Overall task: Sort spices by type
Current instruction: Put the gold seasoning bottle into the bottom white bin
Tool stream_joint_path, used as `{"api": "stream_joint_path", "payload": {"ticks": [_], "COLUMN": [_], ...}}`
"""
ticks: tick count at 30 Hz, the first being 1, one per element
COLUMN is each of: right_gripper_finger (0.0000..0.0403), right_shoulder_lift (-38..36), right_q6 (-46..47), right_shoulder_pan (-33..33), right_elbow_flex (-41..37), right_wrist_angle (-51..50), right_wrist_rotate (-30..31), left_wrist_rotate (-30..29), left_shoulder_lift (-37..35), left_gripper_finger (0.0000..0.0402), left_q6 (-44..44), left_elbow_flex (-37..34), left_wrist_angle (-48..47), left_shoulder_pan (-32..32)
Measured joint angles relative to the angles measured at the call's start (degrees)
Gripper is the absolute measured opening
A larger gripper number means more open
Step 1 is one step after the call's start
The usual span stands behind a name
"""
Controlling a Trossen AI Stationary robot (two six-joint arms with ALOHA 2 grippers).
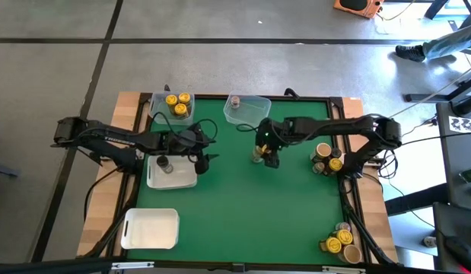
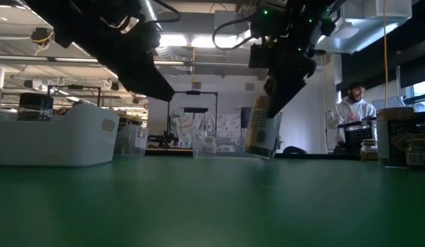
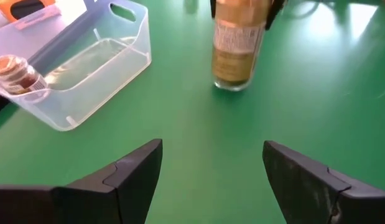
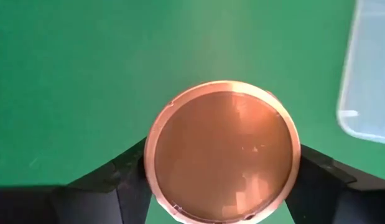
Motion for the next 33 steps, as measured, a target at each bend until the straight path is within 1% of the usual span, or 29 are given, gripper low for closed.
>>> {"api": "stream_joint_path", "payload": {"ticks": [8, 22, 24, 27, 28, 30, 33], "right_gripper_finger": [0.0285, 0.0337, 0.0341, 0.0341, 0.0341, 0.0340, 0.0340], "right_shoulder_lift": [0.98, 1.01, 1.01, -0.23, -1.08, -3.28, -7.69], "right_q6": [0.00, -0.42, -0.40, -0.14, 0.21, 2.17, 5.06], "right_shoulder_pan": [1.98, 1.89, 1.88, 1.87, 1.87, 1.90, 1.87], "right_elbow_flex": [0.00, 0.02, 0.73, 3.20, 3.95, 4.43, 2.35], "right_wrist_angle": [1.07, 1.97, -0.56, -8.81, -11.77, -16.63, -17.21], "right_wrist_rotate": [0.02, 0.21, 0.19, 0.21, 0.77, 4.97, 12.25], "left_wrist_rotate": [0.00, 0.00, 0.00, 0.00, 0.00, -0.01, 0.21], "left_shoulder_lift": [0.00, 0.00, 0.00, 0.00, 0.00, 0.11, 1.58], "left_gripper_finger": [0.0276, 0.0276, 0.0276, 0.0276, 0.0276, 0.0276, 0.0276], "left_q6": [0.72, 0.96, 0.91, 0.89, 0.89, 0.90, 2.36], "left_elbow_flex": [0.00, 0.00, 0.00, 0.00, 0.00, -0.01, 0.88], "left_wrist_angle": [2.04, 2.09, 3.12, 6.94, 8.71, 12.90, 16.80], "left_shoulder_pan": [-0.94, -0.90, -0.90, -0.90, -0.90, -0.90, -0.90]}}
